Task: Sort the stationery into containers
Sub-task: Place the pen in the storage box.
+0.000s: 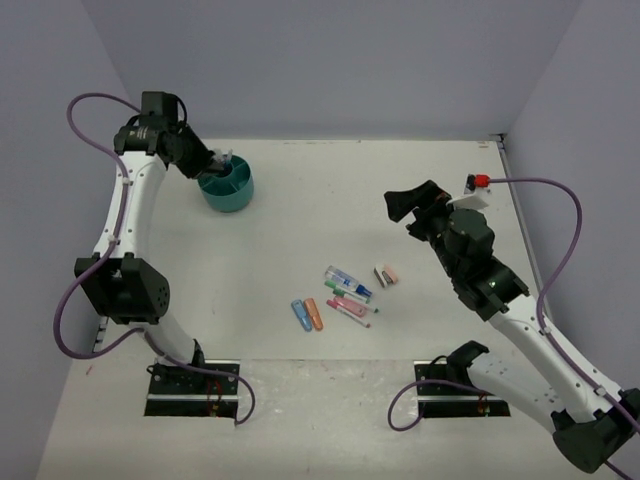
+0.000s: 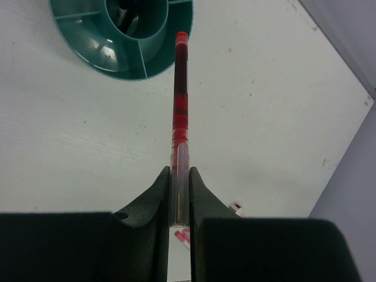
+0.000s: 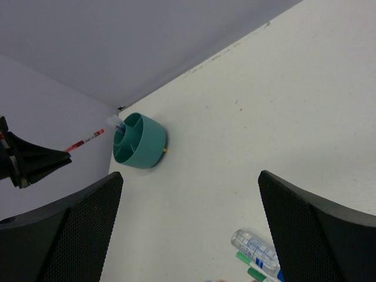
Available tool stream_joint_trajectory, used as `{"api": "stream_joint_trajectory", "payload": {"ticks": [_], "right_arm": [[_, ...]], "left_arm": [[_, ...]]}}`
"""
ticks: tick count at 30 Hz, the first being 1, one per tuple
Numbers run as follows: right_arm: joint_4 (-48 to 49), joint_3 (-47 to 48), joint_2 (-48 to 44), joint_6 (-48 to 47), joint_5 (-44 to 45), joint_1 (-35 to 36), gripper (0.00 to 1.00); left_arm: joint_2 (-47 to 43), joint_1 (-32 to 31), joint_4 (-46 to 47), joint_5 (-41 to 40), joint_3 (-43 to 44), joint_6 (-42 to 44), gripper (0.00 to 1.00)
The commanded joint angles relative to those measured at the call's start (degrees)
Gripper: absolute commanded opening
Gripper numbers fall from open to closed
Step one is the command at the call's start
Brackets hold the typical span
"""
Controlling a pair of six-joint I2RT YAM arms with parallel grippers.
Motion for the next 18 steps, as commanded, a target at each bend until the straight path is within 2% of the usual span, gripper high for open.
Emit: {"api": "stream_joint_trajectory", "payload": {"ticks": [1,6,9,14,18], "right_arm": [[0.4,-0.98,-3.36,-2.13,2.66,-0.67,0.99],[0.4,-1.5,-4.76,-2.41,2.48,-0.71,0.99],[0.32,-1.94,-5.38,-2.32,2.76,-0.76,0.99],[0.31,-1.84,-5.44,-2.32,2.74,-0.76,0.99],[0.4,-1.68,-4.52,-1.98,2.16,-0.76,0.99]], "left_arm": [[2.34,2.64,-5.08,-2.62,7.18,-4.6,0.0],[6.65,2.93,-8.24,-7.55,12.46,-6.08,0.0],[7.26,3.13,-7.92,-6.39,13.26,-6.39,0.0],[7.8,3.13,-6.74,-3.01,11.0,-6.4,0.0],[6.44,3.21,-3.52,-0.04,5.87,-7.08,0.0]]}}
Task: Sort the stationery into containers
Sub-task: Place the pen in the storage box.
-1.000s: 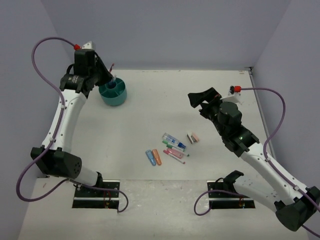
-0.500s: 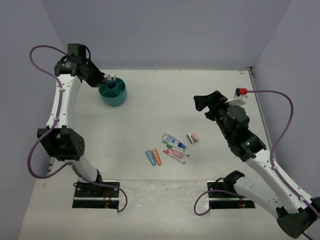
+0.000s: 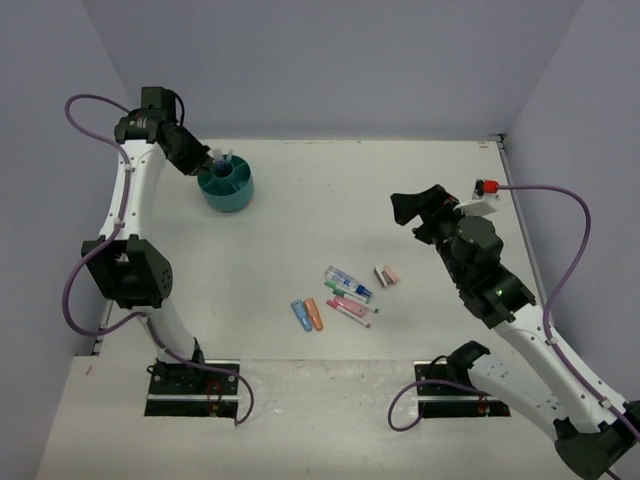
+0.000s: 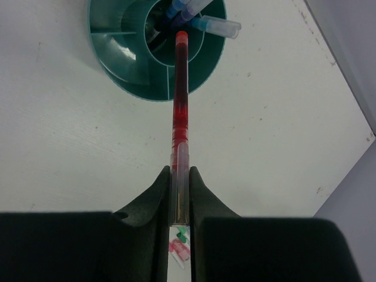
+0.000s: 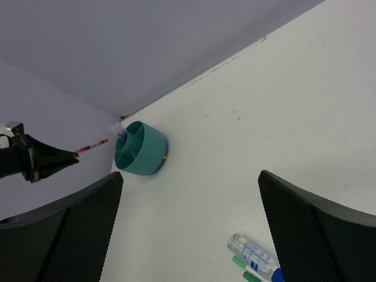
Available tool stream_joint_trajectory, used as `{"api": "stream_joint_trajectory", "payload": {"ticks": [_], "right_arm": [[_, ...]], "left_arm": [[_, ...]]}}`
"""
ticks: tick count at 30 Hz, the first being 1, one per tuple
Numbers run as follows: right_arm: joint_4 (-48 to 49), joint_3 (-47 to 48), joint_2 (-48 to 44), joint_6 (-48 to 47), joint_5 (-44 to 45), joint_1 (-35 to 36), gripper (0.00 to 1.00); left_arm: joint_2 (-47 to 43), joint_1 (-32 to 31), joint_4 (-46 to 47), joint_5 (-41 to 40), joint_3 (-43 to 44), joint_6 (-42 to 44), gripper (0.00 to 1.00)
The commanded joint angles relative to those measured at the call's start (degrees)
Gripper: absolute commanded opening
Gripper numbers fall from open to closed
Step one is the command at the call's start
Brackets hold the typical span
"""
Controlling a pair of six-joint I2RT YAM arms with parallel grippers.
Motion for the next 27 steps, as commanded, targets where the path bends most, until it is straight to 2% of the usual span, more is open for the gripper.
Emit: {"api": "stream_joint_trajectory", "payload": {"ticks": [1,9,20,27], "right_arm": [[0.49,0.11,0.6,-0.49,0.67,-0.26,0.99],[0.48,-0.09,0.82,-0.97,-0.02,-0.26,0.99],[0.52,0.28,1.23,-1.7,0.26,-0.26,0.99],[0.7,0.28,1.9,-2.05,-0.07,-0.26,0.99]], "left_arm": [[-1.62,0.4,1.82,3.68,-4.24,-2.2,0.0],[0.14,0.4,5.43,5.68,-7.85,-3.32,0.0],[2.22,1.13,7.42,6.09,-7.7,-4.4,0.0],[6.09,1.48,5.54,4.94,-3.86,-4.05,0.11]]}}
